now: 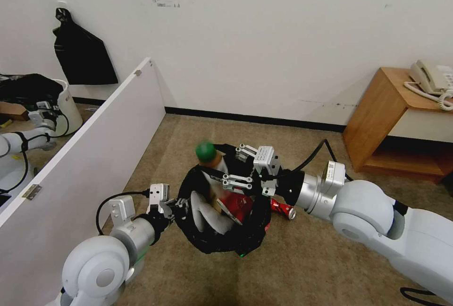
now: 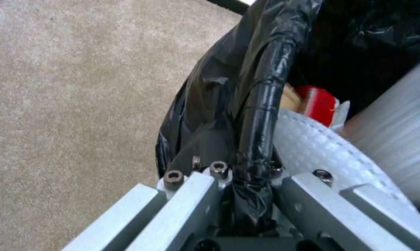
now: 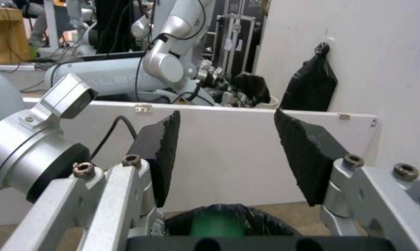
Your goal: Pick up the trash bin and place the garbage on the floor into it.
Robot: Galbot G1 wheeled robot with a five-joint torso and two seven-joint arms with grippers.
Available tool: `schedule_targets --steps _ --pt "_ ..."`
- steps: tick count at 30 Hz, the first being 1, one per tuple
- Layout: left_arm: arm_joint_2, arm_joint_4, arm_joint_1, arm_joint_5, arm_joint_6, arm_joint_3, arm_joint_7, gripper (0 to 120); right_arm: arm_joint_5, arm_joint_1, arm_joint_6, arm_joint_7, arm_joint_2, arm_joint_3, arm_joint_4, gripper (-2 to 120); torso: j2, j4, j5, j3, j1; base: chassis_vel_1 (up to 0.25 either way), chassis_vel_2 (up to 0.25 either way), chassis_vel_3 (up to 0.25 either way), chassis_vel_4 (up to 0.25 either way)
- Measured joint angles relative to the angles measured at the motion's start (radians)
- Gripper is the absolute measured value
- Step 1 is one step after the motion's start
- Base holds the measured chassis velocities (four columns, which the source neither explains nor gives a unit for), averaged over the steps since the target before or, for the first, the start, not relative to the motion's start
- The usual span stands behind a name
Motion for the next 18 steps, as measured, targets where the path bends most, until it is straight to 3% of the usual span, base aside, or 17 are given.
schedule_targets --steps 18 --pt "-0.004 0.0 0.001 0.003 0.0 -0.003 -0.001 0 -0.008 0.0 0.008 -0.014 0.013 -0.021 -0.006 56 0.0 0.0 0.0 0.0 0.0 0.0 0.0 0.0 0.0"
